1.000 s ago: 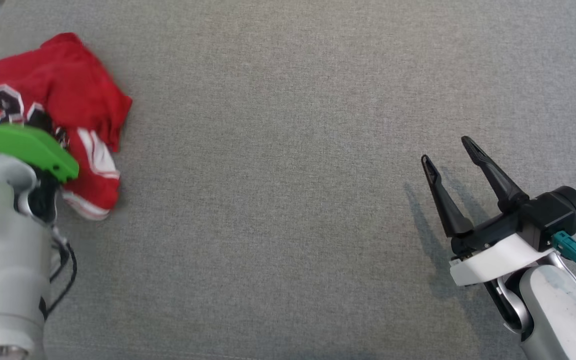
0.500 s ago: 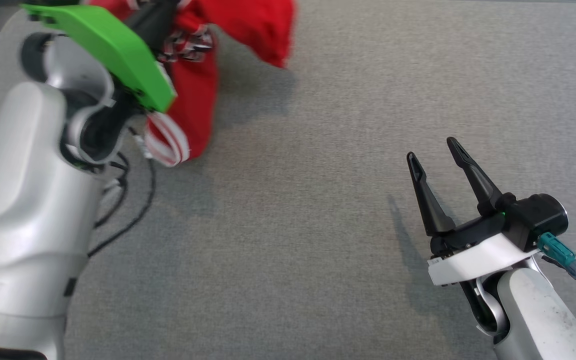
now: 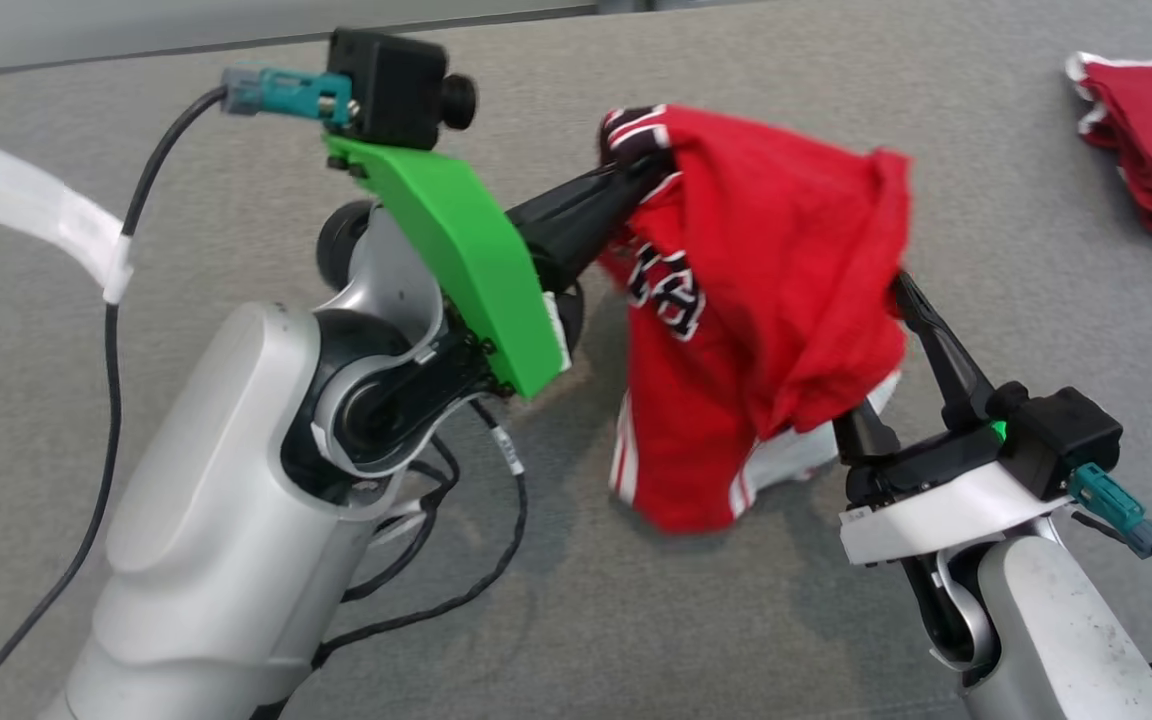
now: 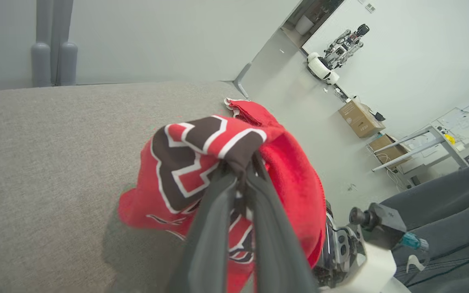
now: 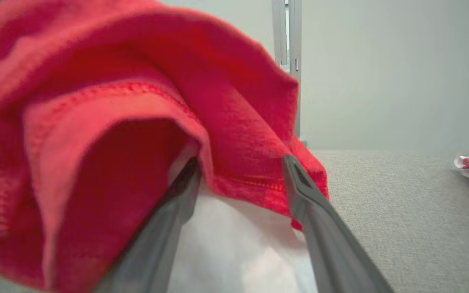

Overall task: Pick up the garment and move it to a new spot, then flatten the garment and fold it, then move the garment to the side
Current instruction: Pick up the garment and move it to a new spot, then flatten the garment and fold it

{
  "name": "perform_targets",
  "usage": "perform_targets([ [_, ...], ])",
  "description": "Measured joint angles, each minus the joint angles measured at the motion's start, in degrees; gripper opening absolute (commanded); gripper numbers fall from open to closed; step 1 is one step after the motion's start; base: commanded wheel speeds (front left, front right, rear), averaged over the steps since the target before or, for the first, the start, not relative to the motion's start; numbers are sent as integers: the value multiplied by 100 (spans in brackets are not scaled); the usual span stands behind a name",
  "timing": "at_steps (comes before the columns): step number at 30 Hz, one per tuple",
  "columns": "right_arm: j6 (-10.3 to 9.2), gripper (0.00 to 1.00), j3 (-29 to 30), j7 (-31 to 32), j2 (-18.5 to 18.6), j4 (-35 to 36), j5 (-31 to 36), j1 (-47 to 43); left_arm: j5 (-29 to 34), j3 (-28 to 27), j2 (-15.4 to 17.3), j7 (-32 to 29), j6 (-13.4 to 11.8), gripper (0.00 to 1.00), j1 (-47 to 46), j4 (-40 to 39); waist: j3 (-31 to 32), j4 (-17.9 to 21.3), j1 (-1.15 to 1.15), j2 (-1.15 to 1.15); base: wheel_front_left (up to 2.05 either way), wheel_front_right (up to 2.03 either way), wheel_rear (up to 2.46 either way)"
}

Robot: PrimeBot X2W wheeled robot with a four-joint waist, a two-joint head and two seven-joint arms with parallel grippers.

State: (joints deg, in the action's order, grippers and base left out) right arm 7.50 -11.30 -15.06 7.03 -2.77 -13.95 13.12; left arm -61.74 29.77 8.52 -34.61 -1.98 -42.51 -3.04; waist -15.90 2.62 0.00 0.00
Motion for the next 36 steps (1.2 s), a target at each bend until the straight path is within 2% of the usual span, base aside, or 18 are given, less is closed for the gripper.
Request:
perform_targets([
  [3, 0, 100, -26, 0, -19, -20, -3, -3, 115, -210, 196, 223, -170, 0, 174, 541, -60, 236, 0, 0, 0, 0, 0],
  [7, 0, 100, -70, 0, -15, -52, -3, 6, 568, -594, 717, 772, -360, 0, 180, 1616, -181, 484, 0, 0, 0, 0, 0],
  [8, 0, 100, -90, 0, -10, -74, -3, 11, 586, -705, 789, 873, -388, 5, 171, 1904, -218, 530, 0, 0, 0, 0, 0],
  [9, 0, 100, -108, 0, -2, -104, -3, 12, 584, -800, 832, 975, -408, 28, 165, 2148, -260, 568, 0, 0, 0, 0, 0],
  [11, 0, 100, -178, 1, 52, -200, -2, 13, 590, -900, 883, 1167, -367, 100, 132, 2536, -339, 617, 0, 0, 0, 0, 0],
  [17, 0, 100, -291, 0, 148, -511, -21, 112, 810, -780, 880, 1500, -71, 100, 9, 2948, -434, 539, 0, 0, 0, 0, 0],
  [23, 0, 100, -553, -1, 163, -1020, -70, 542, 1574, -628, 1055, 2503, -196, 100, -15, 2633, -385, 216, 0, 0, 0, 0, 0],
  [29, 0, 100, -521, -1, 254, -1668, -202, 708, 2265, -732, 1382, 3528, -850, 100, 701, 1630, -296, -207, 0, 0, 0, 0, 0],
  [36, 0, 100, -476, 1, 254, -2149, -726, 767, 2291, -832, 1383, 3934, -1374, 100, 1980, 486, -224, -660, 0, 0, 0, 0, 0],
])
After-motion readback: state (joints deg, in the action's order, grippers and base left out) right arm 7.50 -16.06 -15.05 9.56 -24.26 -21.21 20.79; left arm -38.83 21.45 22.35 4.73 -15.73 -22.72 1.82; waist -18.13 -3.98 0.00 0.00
